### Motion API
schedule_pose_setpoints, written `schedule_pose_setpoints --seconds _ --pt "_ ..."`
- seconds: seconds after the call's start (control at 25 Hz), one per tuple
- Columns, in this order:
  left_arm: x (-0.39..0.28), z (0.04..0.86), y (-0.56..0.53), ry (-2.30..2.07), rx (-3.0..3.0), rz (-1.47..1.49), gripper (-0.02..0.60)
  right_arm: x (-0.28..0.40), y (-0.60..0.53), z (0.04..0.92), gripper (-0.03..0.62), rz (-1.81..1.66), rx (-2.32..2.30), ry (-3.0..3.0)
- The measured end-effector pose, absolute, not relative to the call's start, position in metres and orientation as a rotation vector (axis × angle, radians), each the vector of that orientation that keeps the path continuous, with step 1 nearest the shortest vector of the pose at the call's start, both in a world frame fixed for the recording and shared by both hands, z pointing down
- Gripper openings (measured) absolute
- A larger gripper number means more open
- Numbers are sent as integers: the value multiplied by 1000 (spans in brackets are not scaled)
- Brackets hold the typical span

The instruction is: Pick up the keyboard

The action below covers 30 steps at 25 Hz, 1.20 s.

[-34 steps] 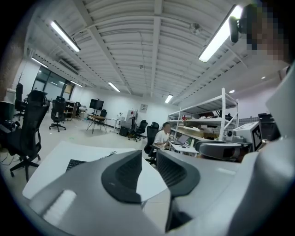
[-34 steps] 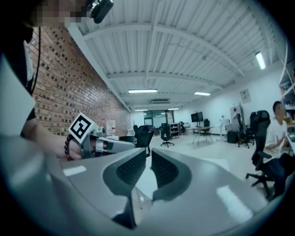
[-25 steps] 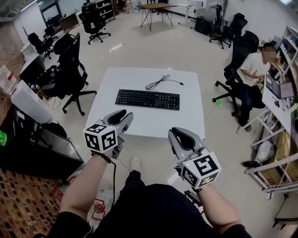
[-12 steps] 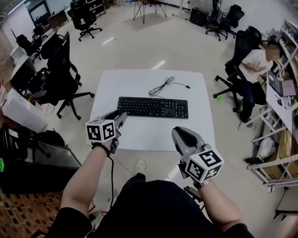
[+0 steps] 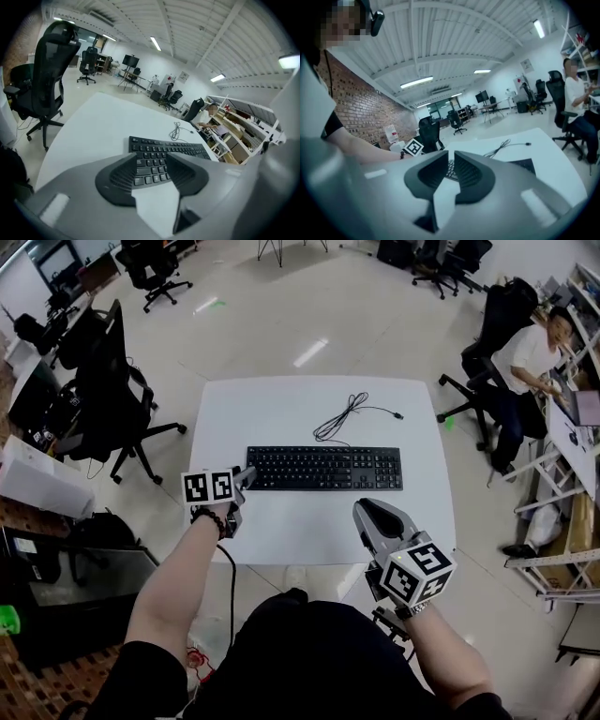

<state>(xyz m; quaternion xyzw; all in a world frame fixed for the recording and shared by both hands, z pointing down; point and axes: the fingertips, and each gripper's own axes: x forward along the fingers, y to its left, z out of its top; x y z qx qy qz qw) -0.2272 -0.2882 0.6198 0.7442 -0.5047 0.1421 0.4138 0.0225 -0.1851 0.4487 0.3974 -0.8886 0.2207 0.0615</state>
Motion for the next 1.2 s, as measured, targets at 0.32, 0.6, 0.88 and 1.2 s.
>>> schedule_pose_setpoints --seconds 0.32,0.6,0.88,1.2 --pt "-235 669 -320 -1117 1782 322 173 10 -214 479 38 758 1248 -2608" --pt "-233 687 -325 -1058 1731 288 173 19 -222 494 38 817 1293 -2555" --pt "-238 688 -320 -1066 1686 291 117 21 -229 503 38 870 1309 -2536" --pt "-234 647 -304 -1070 1682 246 84 21 -232 529 46 1110 1320 -2505"
